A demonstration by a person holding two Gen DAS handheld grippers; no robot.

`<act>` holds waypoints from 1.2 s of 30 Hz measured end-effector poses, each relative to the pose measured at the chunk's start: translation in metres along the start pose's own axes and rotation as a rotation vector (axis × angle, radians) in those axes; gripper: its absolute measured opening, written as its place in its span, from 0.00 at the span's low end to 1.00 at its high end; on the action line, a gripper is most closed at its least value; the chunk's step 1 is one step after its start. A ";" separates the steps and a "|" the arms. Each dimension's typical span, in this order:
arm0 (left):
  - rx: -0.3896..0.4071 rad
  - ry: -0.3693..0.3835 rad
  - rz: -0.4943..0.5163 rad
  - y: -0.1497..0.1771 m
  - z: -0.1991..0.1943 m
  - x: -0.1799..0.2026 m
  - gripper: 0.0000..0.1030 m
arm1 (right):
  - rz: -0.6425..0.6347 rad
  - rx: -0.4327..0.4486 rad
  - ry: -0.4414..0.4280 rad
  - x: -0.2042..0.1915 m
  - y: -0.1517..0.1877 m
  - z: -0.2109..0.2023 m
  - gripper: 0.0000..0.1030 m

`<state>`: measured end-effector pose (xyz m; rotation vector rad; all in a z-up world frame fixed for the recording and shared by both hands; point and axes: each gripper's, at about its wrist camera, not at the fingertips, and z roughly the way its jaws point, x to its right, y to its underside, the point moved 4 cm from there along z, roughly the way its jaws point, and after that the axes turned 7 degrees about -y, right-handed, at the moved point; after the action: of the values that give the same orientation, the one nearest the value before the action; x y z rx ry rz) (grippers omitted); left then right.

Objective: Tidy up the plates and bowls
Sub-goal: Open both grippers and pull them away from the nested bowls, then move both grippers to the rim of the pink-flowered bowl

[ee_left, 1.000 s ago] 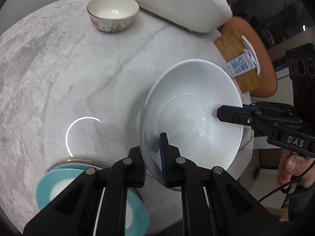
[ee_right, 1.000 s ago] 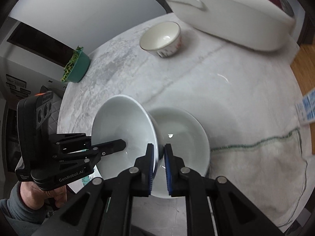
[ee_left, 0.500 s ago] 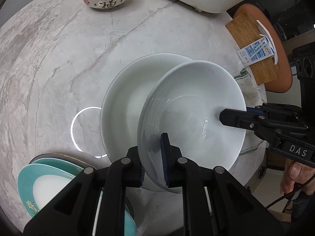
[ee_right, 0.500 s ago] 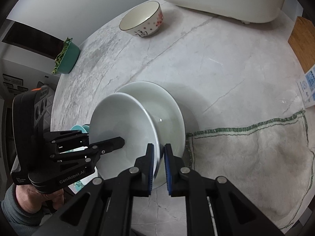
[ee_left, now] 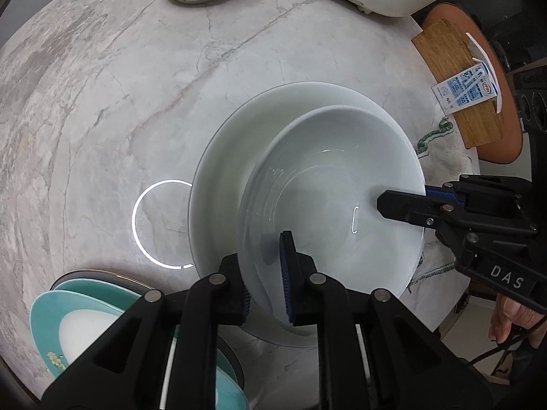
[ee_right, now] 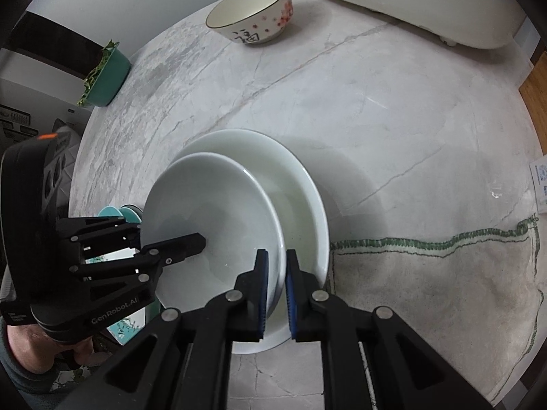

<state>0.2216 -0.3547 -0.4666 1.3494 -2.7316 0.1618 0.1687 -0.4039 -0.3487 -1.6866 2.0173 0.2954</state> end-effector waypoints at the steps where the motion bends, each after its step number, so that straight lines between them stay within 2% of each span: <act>1: 0.001 0.003 -0.003 0.000 0.000 0.000 0.13 | -0.003 0.001 0.005 -0.001 0.000 0.000 0.11; 6: 0.006 0.010 -0.005 0.000 -0.004 -0.006 0.15 | 0.003 0.006 0.011 0.000 0.000 0.001 0.11; 9: 0.010 0.033 -0.009 -0.002 -0.007 -0.008 0.21 | 0.010 0.008 0.016 0.000 0.000 0.002 0.11; 13: 0.016 0.058 -0.006 -0.002 -0.010 -0.004 0.31 | 0.019 0.016 0.018 -0.001 0.001 0.002 0.11; 15: 0.018 0.086 -0.001 -0.001 -0.011 0.001 0.44 | 0.026 0.018 0.012 -0.001 0.001 0.002 0.12; 17: 0.027 0.107 0.011 -0.002 -0.013 0.011 0.61 | 0.028 0.021 0.005 -0.002 0.000 0.001 0.18; 19: 0.042 0.102 0.014 -0.002 -0.016 0.015 0.64 | 0.027 0.035 0.014 -0.002 -0.001 -0.003 0.18; 22: 0.063 0.123 -0.004 -0.002 -0.021 0.015 0.67 | 0.033 0.056 0.021 -0.001 -0.004 -0.008 0.30; 24: 0.078 0.114 -0.004 -0.003 -0.027 0.013 0.68 | 0.037 0.059 0.012 -0.001 -0.005 -0.011 0.32; 26: 0.093 0.095 -0.009 -0.005 -0.032 0.010 0.77 | 0.030 0.063 0.015 -0.003 -0.006 -0.011 0.35; 30: 0.091 0.123 -0.024 -0.004 -0.038 0.005 0.77 | 0.025 0.061 0.009 -0.005 -0.005 -0.012 0.40; 33: 0.095 0.135 -0.041 -0.001 -0.048 0.002 0.81 | 0.029 0.082 -0.007 -0.007 -0.004 -0.024 0.51; 34: 0.100 0.142 -0.051 0.001 -0.054 -0.001 0.86 | 0.031 0.097 -0.003 -0.007 -0.004 -0.032 0.61; 35: 0.108 0.151 -0.057 0.003 -0.060 -0.003 0.90 | 0.030 0.117 -0.003 -0.008 -0.003 -0.041 0.67; 36: 0.116 0.162 -0.064 0.005 -0.067 -0.006 0.91 | 0.027 0.146 -0.020 -0.010 -0.003 -0.052 0.67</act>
<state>0.2237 -0.3381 -0.4007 1.3843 -2.5777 0.4122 0.1609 -0.4203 -0.2985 -1.5624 1.9976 0.1692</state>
